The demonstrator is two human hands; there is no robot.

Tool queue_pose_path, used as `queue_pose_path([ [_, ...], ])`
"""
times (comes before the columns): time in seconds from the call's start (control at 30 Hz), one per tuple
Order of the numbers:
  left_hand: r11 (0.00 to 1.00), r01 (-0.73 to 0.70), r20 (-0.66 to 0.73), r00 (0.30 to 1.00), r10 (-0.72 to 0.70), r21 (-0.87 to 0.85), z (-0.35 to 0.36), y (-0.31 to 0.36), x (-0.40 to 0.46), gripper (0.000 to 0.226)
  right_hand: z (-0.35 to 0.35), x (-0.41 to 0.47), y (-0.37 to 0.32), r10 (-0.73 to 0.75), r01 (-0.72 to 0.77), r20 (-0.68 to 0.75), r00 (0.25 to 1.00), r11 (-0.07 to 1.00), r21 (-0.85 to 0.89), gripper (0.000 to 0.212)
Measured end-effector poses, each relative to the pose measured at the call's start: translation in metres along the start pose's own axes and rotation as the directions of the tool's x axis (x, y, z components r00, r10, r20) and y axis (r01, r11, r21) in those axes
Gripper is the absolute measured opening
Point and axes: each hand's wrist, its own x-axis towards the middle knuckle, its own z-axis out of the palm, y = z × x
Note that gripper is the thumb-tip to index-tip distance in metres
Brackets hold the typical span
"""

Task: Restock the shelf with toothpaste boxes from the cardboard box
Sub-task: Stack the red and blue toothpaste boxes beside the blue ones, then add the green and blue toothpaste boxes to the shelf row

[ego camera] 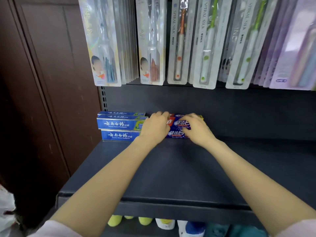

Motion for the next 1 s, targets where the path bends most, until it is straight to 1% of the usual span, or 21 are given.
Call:
queue_pose_path([
  [0.1, 0.981, 0.047, 0.104, 0.994, -0.027, -0.187, 0.001, 0.02, -0.016, 0.026, -0.017, -0.028, 0.003, 0.095, -0.1, 0.068, 0.993, 0.993, 0.07, 0.031],
  [0.2, 0.945, 0.074, 0.16, 0.987, -0.023, -0.318, 0.007, 0.048, -0.032, 0.02, -0.039, -0.066, 0.013, 0.166, -0.171, 0.079, 0.983, 0.983, 0.063, 0.021],
  [0.27, 0.924, 0.051, 0.18, 0.983, 0.019, -0.378, 0.011, 0.074, -0.043, 0.016, -0.056, -0.097, 0.021, 0.228, -0.234, 0.074, 0.971, 0.97, 0.071, 0.018],
  [0.37, 0.886, -0.005, 0.219, 0.968, 0.12, -0.463, 0.017, 0.125, -0.06, 0.011, -0.082, -0.145, 0.042, 0.324, -0.327, 0.062, 0.944, 0.944, 0.053, 0.014],
  [0.47, 0.847, -0.041, 0.25, 0.947, 0.201, -0.529, 0.023, 0.179, -0.077, 0.012, -0.107, -0.19, 0.067, 0.404, -0.406, 0.045, 0.914, 0.914, 0.032, 0.012],
  [0.57, 0.807, -0.055, 0.318, 0.902, 0.293, -0.588, 0.035, 0.232, -0.096, 0.013, -0.129, -0.236, 0.096, 0.483, -0.485, 0.068, 0.873, 0.874, 0.022, 0.013],
  [0.7, 0.785, -0.068, 0.4, 0.831, 0.386, -0.616, 0.059, 0.3, -0.131, 0.017, -0.146, -0.299, 0.146, 0.532, -0.527, 0.138, 0.836, 0.847, -0.073, 0.018],
  [0.8, 0.808, -0.042, 0.502, 0.764, 0.406, -0.588, 0.094, 0.344, -0.158, 0.014, -0.14, -0.343, 0.188, 0.554, -0.54, 0.226, 0.801, 0.832, -0.125, 0.022],
  [0.93, 0.87, 0.077, 0.654, 0.693, 0.304, -0.487, 0.152, 0.389, -0.203, 0.02, -0.115, -0.399, 0.248, 0.56, -0.553, 0.371, 0.741, 0.822, -0.137, 0.021],
  [0.97, 0.888, 0.109, 0.691, 0.673, 0.265, -0.446, 0.168, 0.397, -0.215, 0.021, -0.106, -0.413, 0.261, 0.556, -0.552, 0.392, 0.733, 0.823, -0.134, 0.021],
  [1.0, 0.911, 0.107, 0.707, 0.669, 0.23, -0.399, 0.18, 0.398, -0.224, 0.022, -0.097, -0.424, 0.268, 0.546, -0.543, 0.397, 0.738, 0.83, -0.13, 0.023],
])
